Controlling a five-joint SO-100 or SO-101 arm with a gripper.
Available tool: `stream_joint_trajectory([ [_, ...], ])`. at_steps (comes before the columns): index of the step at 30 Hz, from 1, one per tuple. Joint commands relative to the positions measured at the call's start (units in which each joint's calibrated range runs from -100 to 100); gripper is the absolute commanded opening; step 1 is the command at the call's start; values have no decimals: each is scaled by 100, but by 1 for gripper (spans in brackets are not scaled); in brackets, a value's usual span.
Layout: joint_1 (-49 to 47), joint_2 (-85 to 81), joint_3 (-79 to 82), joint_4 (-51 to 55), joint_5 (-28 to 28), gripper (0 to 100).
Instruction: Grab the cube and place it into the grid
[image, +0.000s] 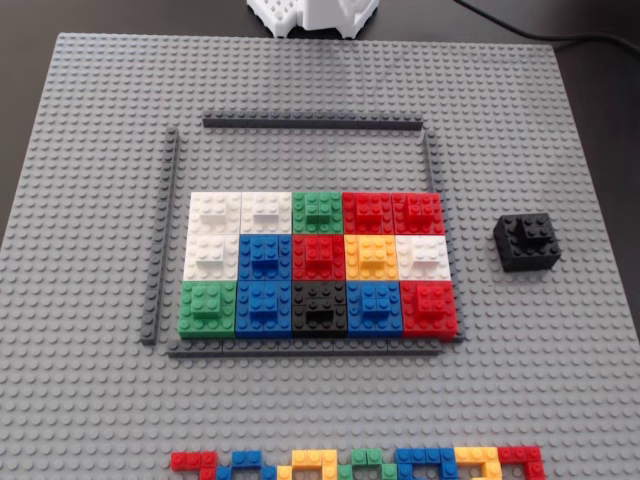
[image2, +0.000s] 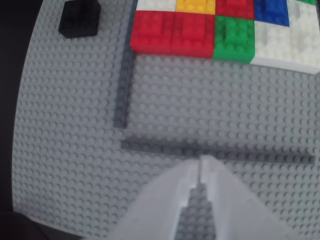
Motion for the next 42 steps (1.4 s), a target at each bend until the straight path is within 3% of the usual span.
stream_joint_trajectory([
  [1, -320, 812, -1060, 76, -186, 0],
  [12, -1108, 2945, -2881, 144, -757, 0],
  [25, -1749, 5748, -5165, -32, -996, 0],
  [42, -1395, 9385, -7956, -42, -874, 3],
])
